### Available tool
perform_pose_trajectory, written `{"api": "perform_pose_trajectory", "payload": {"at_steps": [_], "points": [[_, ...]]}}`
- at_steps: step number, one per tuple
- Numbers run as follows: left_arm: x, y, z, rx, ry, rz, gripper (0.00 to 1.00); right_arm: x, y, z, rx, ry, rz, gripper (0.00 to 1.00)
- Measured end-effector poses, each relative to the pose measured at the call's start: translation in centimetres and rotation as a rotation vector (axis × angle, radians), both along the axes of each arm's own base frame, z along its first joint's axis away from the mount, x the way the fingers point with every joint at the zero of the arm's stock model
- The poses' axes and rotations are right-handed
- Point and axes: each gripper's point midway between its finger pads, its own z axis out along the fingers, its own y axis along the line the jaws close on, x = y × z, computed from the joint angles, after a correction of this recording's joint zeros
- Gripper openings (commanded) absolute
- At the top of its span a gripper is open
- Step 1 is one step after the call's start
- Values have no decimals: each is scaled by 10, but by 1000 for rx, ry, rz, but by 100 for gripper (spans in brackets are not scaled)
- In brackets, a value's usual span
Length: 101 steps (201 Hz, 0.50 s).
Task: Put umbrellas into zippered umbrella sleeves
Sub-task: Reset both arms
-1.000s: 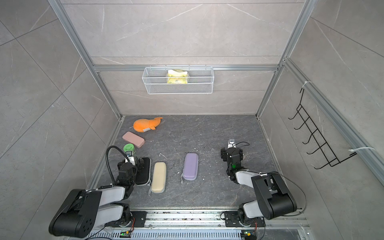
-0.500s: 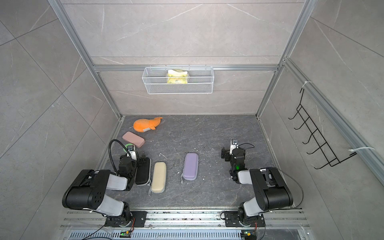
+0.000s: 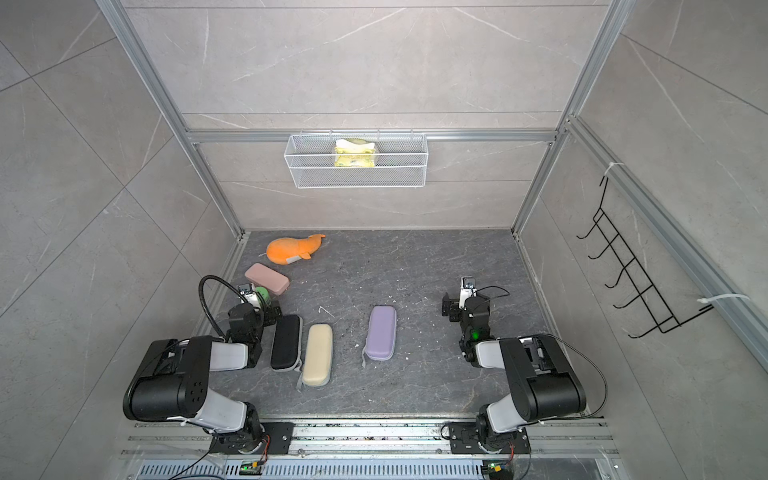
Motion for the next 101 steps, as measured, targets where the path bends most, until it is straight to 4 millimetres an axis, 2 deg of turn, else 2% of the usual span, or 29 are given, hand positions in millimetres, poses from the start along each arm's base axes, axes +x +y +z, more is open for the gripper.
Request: {"api": "perform_pose_trajectory", "payload": {"at_steps": [101], "points": [[-2, 0, -4, -1, 20, -1, 100, 0, 0, 0, 0, 0, 0, 100]]}}
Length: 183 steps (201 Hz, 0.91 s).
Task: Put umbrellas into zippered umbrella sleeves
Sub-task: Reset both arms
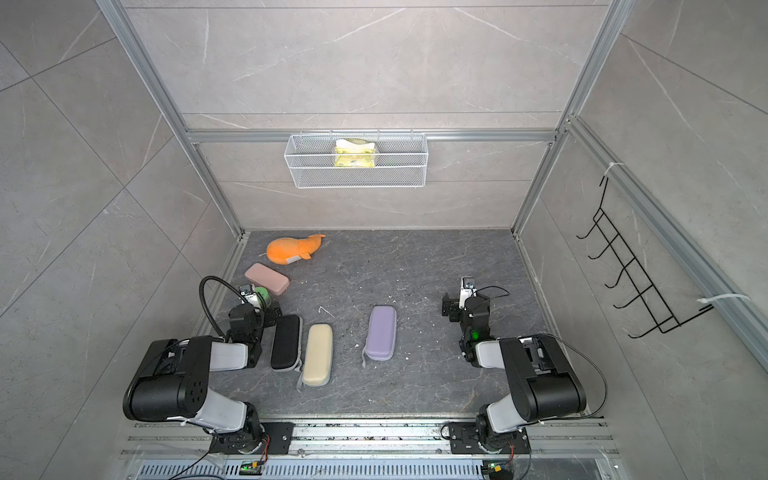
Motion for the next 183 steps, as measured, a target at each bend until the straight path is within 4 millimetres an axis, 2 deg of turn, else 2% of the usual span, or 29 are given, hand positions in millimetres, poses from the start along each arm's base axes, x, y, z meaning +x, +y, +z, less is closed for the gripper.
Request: {"api": "perform_pose_trajectory", "payload": {"at_steps": [183], "points": [[0, 0, 0, 0, 0, 0, 100, 0, 0, 0, 0, 0, 0, 100]]}}
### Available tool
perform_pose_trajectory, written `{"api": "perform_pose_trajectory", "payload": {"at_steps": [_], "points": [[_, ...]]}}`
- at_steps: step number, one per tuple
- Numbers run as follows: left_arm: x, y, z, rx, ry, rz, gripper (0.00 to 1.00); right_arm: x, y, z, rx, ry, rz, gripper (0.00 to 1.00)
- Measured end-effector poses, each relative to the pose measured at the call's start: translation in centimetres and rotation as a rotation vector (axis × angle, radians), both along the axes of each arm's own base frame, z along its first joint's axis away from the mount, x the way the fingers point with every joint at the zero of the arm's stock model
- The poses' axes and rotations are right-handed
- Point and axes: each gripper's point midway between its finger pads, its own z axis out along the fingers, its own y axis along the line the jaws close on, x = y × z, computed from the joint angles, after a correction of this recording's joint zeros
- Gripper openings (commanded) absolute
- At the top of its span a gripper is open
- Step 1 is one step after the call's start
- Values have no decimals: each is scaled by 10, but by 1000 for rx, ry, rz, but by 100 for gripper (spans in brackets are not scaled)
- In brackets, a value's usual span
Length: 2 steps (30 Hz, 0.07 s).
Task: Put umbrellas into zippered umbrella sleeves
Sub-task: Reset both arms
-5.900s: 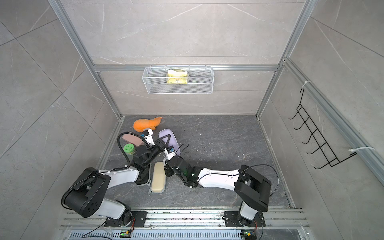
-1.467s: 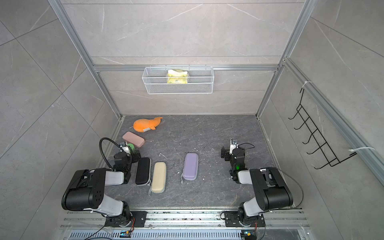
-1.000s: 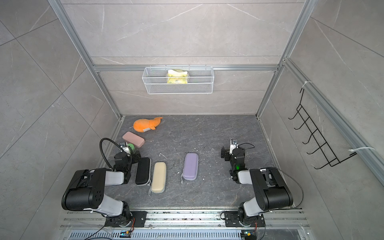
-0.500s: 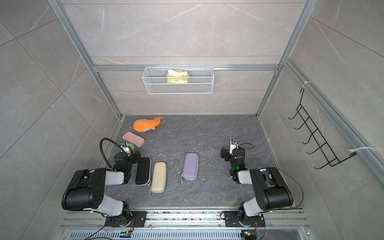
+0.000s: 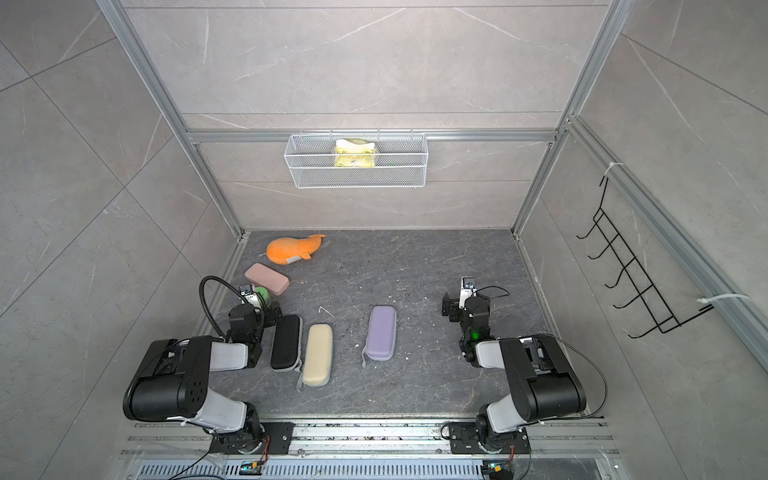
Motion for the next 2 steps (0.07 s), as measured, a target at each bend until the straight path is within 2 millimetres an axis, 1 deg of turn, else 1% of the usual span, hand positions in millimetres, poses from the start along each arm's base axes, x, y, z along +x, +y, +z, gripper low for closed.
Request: {"api": "perform_pose_trajectory", "payload": {"at_steps": [2], "points": [[0, 0, 0, 0, 0, 0, 100, 0, 0, 0, 0, 0, 0, 100]]}}
